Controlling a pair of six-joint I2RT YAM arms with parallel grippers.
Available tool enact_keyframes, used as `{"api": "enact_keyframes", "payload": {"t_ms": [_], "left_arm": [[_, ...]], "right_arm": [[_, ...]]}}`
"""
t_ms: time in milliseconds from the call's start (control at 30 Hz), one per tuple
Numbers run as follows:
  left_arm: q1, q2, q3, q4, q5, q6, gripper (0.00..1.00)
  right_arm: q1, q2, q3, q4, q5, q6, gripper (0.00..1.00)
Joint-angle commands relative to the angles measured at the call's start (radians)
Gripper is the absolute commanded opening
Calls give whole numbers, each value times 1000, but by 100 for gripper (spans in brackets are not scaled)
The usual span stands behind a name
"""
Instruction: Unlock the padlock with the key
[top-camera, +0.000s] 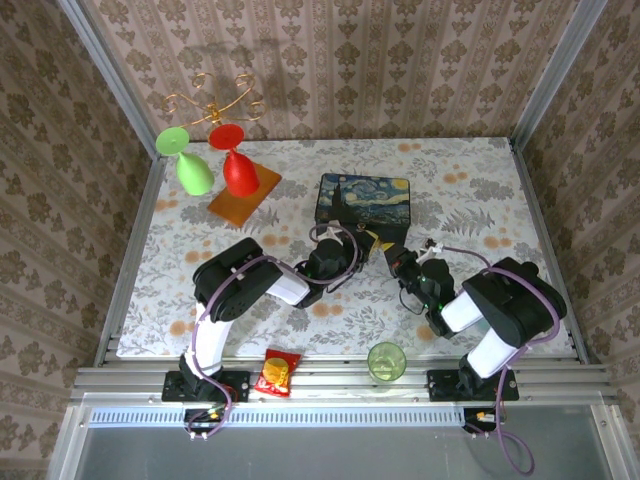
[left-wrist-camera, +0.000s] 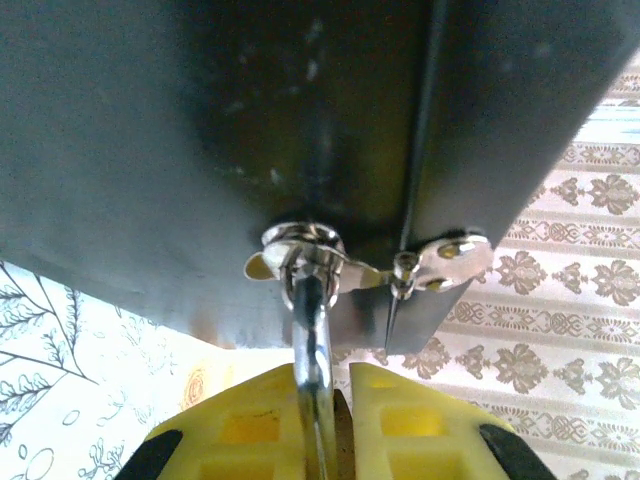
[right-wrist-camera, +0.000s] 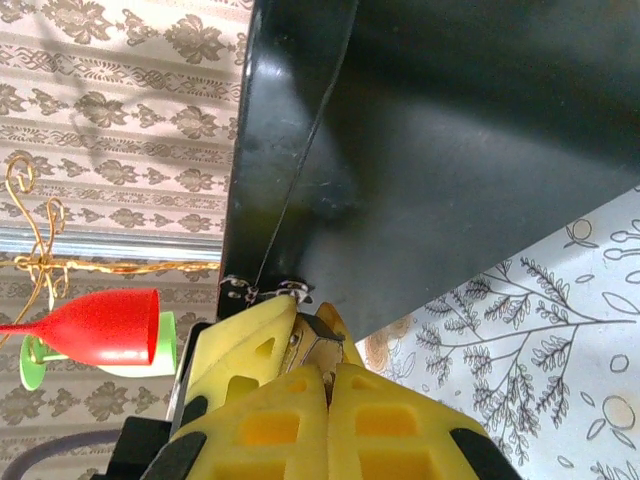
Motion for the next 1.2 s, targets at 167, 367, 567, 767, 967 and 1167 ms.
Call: {"api": "enact_keyframes", "payload": {"t_ms": [167,367,567,767,967,1167], "left_arm": [[-46,-21,42,169,139,7,0],[-34,26,-8,167,156,26,2],[-24,46,-36,164,148,52,28],[-8,40,-86,166,139,75,25],[18,-4,-150,164,123,134,37],[41,-33,-185,146,89,205,50]], "right_arm": [[-35,116,123,-166,-283,-217,0],[-14,115,162,-327,-381,-423,0],[10,145,140,-247,-348,-437,0],[37,152,114,-262,-282,-456,0],[37,158,100,-232,-257,-446,0],[38,95,95,-254,-240,-416,0]]}}
